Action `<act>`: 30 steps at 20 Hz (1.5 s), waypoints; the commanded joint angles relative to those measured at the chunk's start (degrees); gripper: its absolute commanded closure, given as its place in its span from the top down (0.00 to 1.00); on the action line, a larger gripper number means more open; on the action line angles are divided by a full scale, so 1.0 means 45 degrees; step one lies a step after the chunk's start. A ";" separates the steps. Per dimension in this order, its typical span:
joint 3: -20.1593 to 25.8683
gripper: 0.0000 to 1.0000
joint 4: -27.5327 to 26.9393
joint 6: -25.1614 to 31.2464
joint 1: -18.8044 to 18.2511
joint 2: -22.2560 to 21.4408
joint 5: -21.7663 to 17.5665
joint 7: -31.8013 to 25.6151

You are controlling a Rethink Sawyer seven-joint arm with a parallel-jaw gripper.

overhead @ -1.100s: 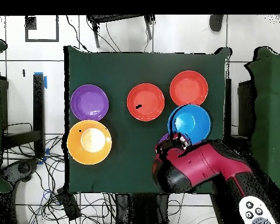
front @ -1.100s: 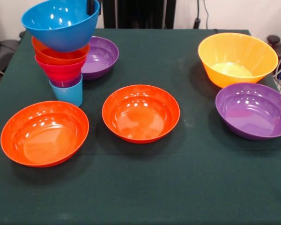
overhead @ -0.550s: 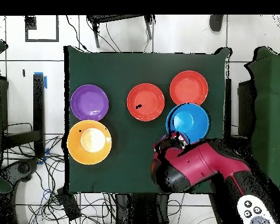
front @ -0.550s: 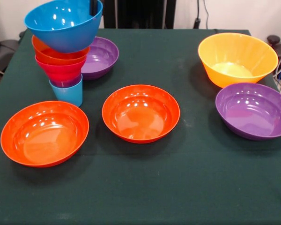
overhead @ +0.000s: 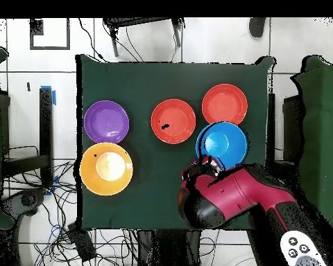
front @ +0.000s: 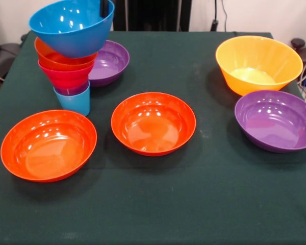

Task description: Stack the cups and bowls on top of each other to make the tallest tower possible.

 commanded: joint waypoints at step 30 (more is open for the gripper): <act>0.0744 0.00 -0.0030 0.0202 0.0176 0.1235 -0.1086 -0.2773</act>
